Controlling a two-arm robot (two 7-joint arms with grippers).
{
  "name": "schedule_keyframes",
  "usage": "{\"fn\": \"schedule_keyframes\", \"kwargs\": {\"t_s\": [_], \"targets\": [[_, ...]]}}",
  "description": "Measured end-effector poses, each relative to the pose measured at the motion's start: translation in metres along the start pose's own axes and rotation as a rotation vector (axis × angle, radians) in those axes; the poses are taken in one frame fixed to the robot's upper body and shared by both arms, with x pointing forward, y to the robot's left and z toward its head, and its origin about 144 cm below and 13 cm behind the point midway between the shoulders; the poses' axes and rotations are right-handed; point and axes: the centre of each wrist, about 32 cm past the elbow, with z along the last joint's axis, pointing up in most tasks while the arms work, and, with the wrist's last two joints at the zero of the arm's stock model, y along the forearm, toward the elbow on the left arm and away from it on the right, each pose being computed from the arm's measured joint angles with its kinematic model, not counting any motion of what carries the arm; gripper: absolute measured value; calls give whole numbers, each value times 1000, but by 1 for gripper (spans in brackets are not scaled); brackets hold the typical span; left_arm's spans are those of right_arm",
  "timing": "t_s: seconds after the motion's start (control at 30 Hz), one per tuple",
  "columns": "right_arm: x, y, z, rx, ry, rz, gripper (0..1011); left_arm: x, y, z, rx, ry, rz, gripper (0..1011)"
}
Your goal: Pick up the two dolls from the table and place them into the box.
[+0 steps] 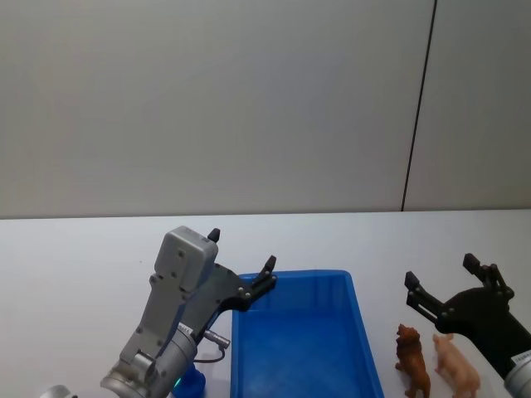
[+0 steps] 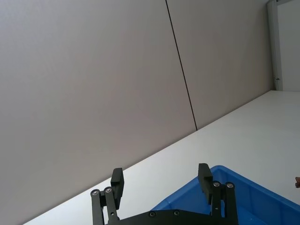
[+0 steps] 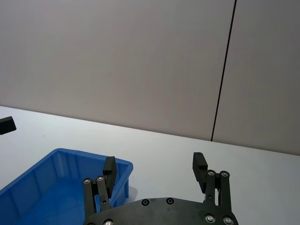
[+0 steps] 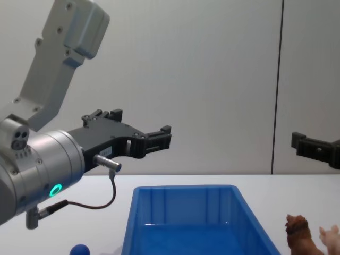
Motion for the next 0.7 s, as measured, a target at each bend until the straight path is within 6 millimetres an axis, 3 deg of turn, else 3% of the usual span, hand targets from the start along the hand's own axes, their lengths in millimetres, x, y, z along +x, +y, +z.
{"fn": "schedule_keyframes", "kwargs": {"t_s": [0.7], "targets": [[13, -6, -3, -62, 31, -49, 1001, 0, 0, 0, 0, 0, 0, 1001]]}}
